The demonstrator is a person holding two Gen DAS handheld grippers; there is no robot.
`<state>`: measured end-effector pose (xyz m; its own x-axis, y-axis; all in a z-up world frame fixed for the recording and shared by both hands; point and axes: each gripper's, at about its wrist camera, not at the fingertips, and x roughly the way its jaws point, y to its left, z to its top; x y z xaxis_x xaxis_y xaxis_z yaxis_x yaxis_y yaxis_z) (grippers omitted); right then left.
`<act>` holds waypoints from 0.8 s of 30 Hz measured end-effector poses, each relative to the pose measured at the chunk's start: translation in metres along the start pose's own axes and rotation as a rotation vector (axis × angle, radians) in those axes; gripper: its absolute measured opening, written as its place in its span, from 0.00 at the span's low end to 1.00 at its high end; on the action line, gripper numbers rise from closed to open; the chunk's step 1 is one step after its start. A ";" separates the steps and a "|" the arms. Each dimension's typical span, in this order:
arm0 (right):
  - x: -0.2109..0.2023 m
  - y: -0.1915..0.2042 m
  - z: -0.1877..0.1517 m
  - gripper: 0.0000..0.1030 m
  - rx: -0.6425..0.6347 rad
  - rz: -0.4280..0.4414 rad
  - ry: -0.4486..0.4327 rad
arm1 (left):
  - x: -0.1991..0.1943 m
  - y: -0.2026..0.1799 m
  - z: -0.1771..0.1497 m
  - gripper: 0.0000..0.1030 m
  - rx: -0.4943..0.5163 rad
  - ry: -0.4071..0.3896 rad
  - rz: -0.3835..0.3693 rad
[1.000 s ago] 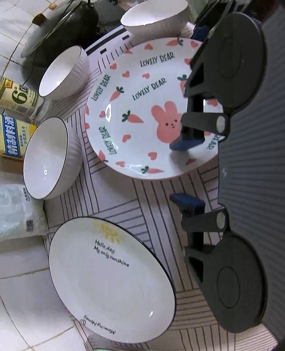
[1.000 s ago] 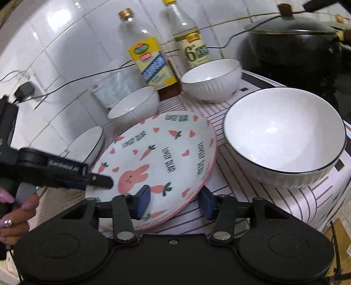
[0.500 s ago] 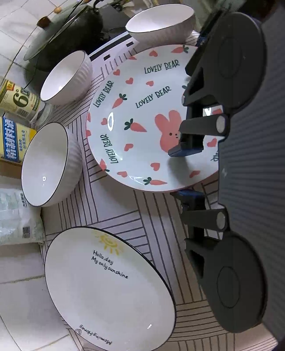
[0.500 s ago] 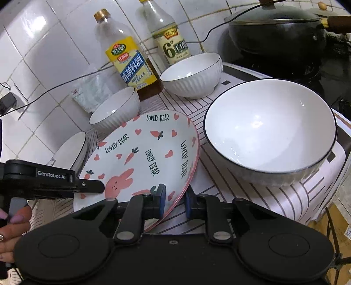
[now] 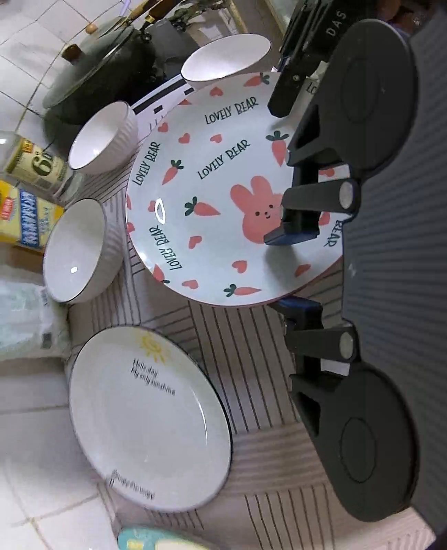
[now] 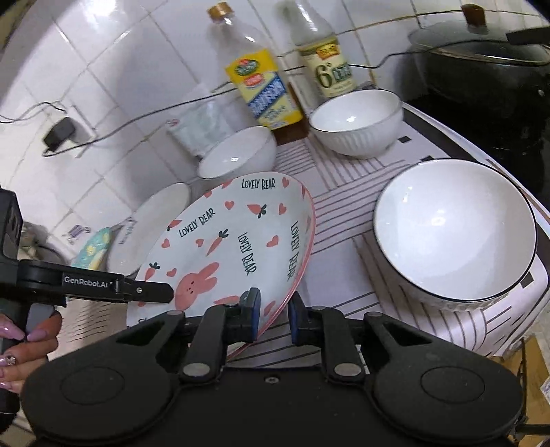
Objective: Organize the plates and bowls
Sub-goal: 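Carry the rabbit plate with the right gripper and stack it on the white plate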
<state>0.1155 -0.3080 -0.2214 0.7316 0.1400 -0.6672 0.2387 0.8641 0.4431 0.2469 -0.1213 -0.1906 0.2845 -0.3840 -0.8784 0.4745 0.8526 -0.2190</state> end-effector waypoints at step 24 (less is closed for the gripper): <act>0.023 0.094 0.065 0.21 -0.267 0.305 0.076 | -0.109 0.081 -0.014 0.28 -0.243 -0.147 0.148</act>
<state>0.1962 -0.2553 -0.1557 0.6915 0.4355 -0.5763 -0.1629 0.8713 0.4630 0.2429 -0.0055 -0.1180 0.4610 -0.2816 -0.8416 0.2114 0.9559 -0.2040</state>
